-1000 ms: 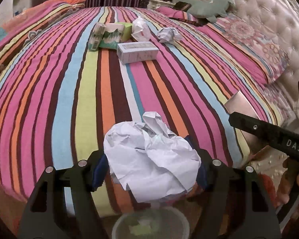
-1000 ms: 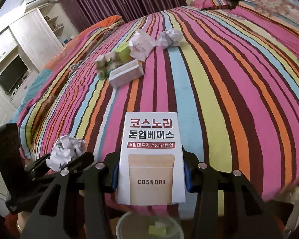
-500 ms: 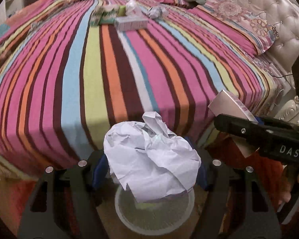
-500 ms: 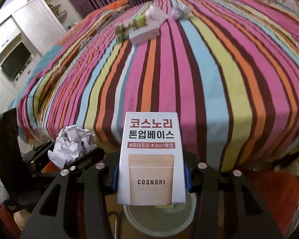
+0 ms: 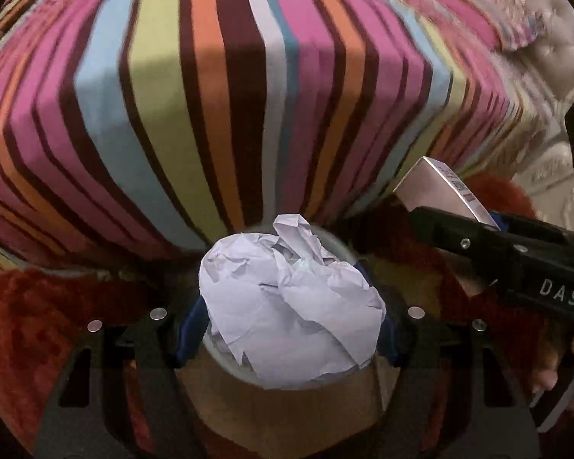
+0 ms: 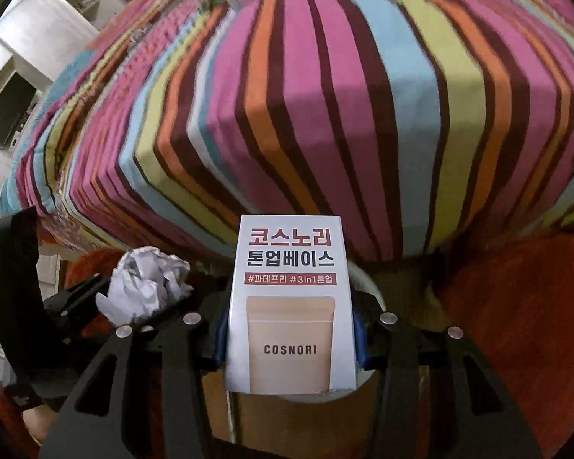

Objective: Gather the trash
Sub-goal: 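Carry the crumpled paper and COSNORI box over the wastebasket with both tools, then open both tools to drop the paper and box into the wastebasket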

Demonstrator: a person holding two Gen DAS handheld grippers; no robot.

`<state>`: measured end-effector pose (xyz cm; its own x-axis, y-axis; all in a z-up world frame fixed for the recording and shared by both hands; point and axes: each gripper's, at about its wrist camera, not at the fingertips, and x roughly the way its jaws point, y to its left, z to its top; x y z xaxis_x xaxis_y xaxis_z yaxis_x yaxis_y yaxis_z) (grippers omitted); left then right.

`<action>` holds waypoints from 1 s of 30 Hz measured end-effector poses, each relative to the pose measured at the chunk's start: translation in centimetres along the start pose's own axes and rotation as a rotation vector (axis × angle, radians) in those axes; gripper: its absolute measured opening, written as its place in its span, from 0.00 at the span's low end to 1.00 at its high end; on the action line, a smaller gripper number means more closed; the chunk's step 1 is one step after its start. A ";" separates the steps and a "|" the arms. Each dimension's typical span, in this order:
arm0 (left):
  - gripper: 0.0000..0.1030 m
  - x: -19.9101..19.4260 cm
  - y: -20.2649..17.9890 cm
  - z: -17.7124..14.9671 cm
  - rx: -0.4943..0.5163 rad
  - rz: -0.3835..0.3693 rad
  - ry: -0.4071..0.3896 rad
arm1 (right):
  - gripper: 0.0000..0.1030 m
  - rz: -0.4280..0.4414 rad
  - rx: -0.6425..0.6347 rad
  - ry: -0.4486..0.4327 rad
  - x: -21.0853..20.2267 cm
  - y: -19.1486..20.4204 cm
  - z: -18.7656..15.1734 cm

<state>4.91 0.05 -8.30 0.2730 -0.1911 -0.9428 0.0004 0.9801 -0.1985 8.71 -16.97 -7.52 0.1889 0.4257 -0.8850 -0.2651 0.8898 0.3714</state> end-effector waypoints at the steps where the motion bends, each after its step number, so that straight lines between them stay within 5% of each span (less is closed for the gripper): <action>1: 0.67 0.5 -0.1 -0.1 0.004 0.004 0.022 | 0.44 0.004 0.011 0.035 0.8 -0.1 -0.3; 18: 0.67 10.8 0.6 -1.6 0.006 -0.003 0.429 | 0.44 0.000 0.223 0.363 10.1 -3.4 -1.3; 30: 0.67 17.1 2.2 -1.5 -0.106 0.012 0.563 | 0.44 -0.065 0.342 0.494 15.6 -5.5 -2.2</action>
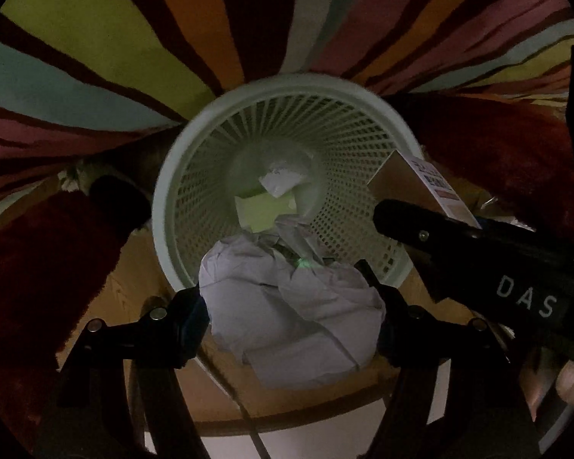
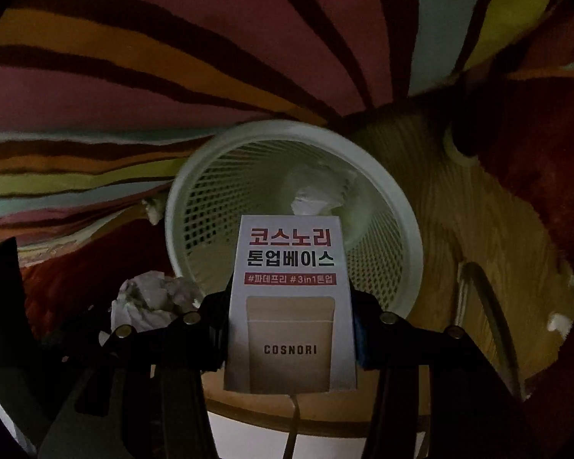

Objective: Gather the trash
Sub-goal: 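Open both tools to drop the paper and box into the wastebasket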

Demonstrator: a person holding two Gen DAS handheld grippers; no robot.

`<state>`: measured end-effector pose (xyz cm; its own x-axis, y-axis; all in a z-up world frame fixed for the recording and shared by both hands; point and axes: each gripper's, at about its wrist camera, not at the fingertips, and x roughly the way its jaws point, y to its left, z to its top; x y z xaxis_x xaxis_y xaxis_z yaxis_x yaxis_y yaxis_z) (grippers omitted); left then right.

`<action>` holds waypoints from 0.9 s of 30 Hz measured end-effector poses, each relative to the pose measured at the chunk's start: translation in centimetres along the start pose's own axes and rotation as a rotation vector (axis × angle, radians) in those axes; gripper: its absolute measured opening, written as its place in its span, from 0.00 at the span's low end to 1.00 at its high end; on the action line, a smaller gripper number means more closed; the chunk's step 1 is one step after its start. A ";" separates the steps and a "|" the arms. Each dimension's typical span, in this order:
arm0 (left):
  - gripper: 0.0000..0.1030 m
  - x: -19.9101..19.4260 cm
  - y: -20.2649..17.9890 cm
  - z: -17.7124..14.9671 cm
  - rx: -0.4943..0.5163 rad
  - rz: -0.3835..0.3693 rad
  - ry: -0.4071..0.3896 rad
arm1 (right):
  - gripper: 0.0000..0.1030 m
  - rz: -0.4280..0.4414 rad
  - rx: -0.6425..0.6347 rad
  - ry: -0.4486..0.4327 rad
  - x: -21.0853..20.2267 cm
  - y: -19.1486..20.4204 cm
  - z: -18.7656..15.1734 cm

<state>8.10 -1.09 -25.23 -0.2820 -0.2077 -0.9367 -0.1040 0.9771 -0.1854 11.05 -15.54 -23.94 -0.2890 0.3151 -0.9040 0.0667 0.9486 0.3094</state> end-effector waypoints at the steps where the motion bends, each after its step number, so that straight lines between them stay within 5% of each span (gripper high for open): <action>1: 0.67 0.3 0.1 0.2 -0.002 -0.003 0.010 | 0.44 -0.007 0.005 0.010 0.4 -0.1 0.0; 22: 0.67 4.4 0.9 1.3 -0.046 -0.012 0.121 | 0.44 -0.041 0.054 0.108 4.2 -1.0 1.2; 26: 0.76 4.6 1.1 1.2 -0.063 0.003 0.131 | 0.47 -0.037 0.048 0.111 4.3 -0.9 1.3; 27: 0.82 4.6 1.2 1.2 -0.068 0.012 0.132 | 0.57 -0.033 0.046 0.113 4.4 -0.9 1.4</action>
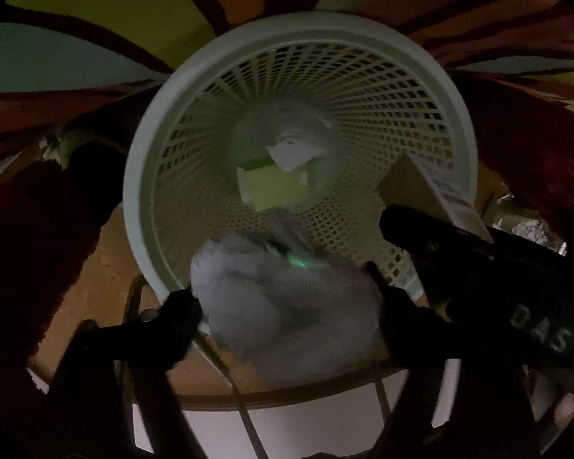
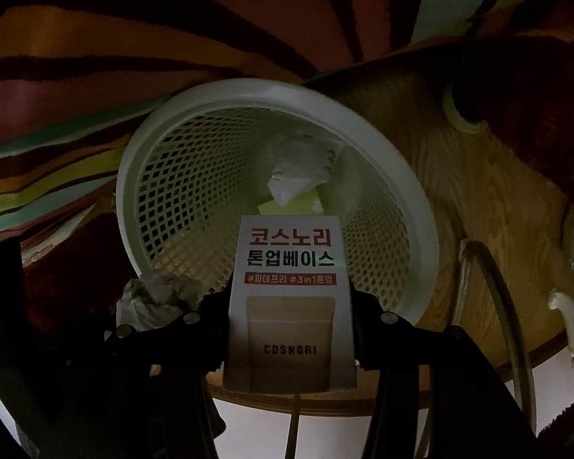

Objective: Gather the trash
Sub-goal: 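Open both tools to drop the paper and box into the wastebasket, then move both tools back toward the remaining trash on the bedspread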

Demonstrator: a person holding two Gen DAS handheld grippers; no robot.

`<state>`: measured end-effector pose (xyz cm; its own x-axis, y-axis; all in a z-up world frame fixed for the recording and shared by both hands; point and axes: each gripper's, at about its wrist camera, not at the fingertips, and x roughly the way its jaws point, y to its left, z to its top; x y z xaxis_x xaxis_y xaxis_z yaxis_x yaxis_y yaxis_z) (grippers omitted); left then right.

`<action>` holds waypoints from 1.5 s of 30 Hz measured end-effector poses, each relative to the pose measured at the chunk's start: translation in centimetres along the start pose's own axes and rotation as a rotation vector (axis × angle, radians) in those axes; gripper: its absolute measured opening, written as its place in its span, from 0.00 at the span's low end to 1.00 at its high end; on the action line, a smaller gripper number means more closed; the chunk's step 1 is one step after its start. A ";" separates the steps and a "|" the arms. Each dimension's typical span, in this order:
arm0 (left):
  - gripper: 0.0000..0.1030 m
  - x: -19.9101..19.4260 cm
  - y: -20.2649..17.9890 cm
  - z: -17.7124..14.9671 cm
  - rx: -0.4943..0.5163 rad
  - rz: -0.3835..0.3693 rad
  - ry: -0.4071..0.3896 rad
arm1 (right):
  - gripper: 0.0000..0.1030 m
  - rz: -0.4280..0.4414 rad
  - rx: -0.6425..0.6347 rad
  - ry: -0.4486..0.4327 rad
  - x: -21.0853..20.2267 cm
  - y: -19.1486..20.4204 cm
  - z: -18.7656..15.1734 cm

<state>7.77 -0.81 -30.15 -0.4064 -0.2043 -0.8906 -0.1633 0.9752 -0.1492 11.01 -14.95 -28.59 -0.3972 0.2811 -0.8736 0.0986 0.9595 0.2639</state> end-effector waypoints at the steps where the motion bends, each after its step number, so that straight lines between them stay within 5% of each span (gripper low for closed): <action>1: 0.85 0.0 0.1 0.0 -0.004 0.006 -0.001 | 0.66 -0.004 -0.001 -0.001 0.0 0.0 0.0; 2: 0.85 0.0 0.2 -0.1 -0.010 0.014 0.000 | 0.80 -0.013 0.000 -0.006 0.0 0.0 0.0; 3: 0.86 0.1 0.4 -0.1 -0.020 0.027 0.002 | 0.83 -0.025 0.002 -0.020 -0.1 -0.1 0.0; 16: 0.87 -0.7 0.5 -0.7 -0.041 0.025 -0.035 | 0.84 -0.019 0.035 -0.057 -0.6 -0.4 0.3; 24: 0.87 -4.1 0.4 -2.2 -0.039 0.019 -0.156 | 0.84 0.015 0.032 -0.126 -3.4 -0.2 -0.8; 32: 0.87 -10.2 -0.4 -5.6 -0.002 -0.027 -0.337 | 0.84 0.032 -0.080 -0.293 -9.1 1.5 -4.0; 36: 0.87 -14.1 -0.5 -8.3 0.020 -0.055 -0.490 | 0.84 0.004 -0.172 -0.424 -13.1 2.6 -6.1; 40: 0.87 -19.2 0.8 -10.5 -0.024 -0.072 -0.698 | 0.84 -0.077 -0.262 -0.655 -18.1 3.2 -8.5; 45: 0.87 -25.0 1.5 -11.7 -0.037 -0.023 -0.922 | 0.84 -0.081 -0.300 -0.902 -23.2 3.5 -9.7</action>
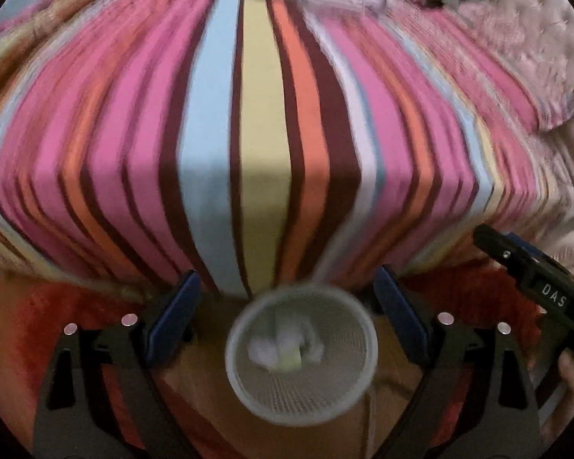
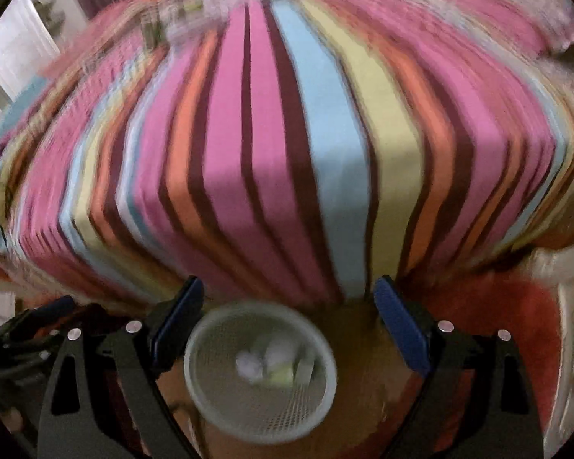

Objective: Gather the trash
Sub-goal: 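Move both tools back toward the remaining trash on the bedspread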

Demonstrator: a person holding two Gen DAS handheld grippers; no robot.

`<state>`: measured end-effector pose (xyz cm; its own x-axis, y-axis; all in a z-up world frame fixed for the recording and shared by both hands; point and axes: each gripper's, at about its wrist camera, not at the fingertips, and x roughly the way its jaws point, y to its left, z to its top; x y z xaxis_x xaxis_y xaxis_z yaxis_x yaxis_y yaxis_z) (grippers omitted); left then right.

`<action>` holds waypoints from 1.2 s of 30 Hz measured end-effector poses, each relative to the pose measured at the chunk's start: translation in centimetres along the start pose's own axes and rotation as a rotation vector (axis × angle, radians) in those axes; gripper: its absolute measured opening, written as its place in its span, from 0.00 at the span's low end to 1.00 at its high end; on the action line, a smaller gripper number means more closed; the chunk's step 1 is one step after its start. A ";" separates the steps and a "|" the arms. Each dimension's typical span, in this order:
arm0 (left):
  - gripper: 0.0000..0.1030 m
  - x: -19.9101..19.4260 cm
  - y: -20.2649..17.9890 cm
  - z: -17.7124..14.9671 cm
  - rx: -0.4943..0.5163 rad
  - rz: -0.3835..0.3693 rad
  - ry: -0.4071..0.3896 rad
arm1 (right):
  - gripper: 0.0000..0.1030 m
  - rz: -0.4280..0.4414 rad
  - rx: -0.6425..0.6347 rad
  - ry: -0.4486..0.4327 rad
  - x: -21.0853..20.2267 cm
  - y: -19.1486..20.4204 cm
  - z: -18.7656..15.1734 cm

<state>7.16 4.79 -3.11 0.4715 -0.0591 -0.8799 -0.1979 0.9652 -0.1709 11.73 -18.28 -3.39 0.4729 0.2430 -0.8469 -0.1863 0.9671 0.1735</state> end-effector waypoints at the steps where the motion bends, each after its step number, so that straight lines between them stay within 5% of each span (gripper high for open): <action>1: 0.87 -0.5 -0.1 0.7 0.008 0.006 -0.026 | 0.84 0.000 -0.004 -0.045 -0.6 0.0 0.7; 5: 0.87 -1.2 -0.3 3.2 0.014 -0.008 -0.085 | 0.84 0.055 -0.007 -0.141 -1.5 -0.5 3.4; 19: 0.87 2.0 2.9 15.6 -0.028 0.050 -0.154 | 0.84 0.122 -0.098 -0.187 0.9 3.3 12.1; 29: 0.87 5.8 4.0 24.4 0.040 0.096 -0.205 | 0.84 0.121 -0.202 -0.186 4.1 6.3 17.2; 36: 0.87 8.2 4.5 29.5 0.185 0.023 -0.230 | 0.84 0.130 -0.251 -0.162 6.4 7.8 20.0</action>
<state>35.51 16.19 2.02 0.6551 0.0026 -0.7555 -0.0610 0.9969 -0.0496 30.55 -7.65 2.62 0.5582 0.3916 -0.7315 -0.4512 0.8831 0.1284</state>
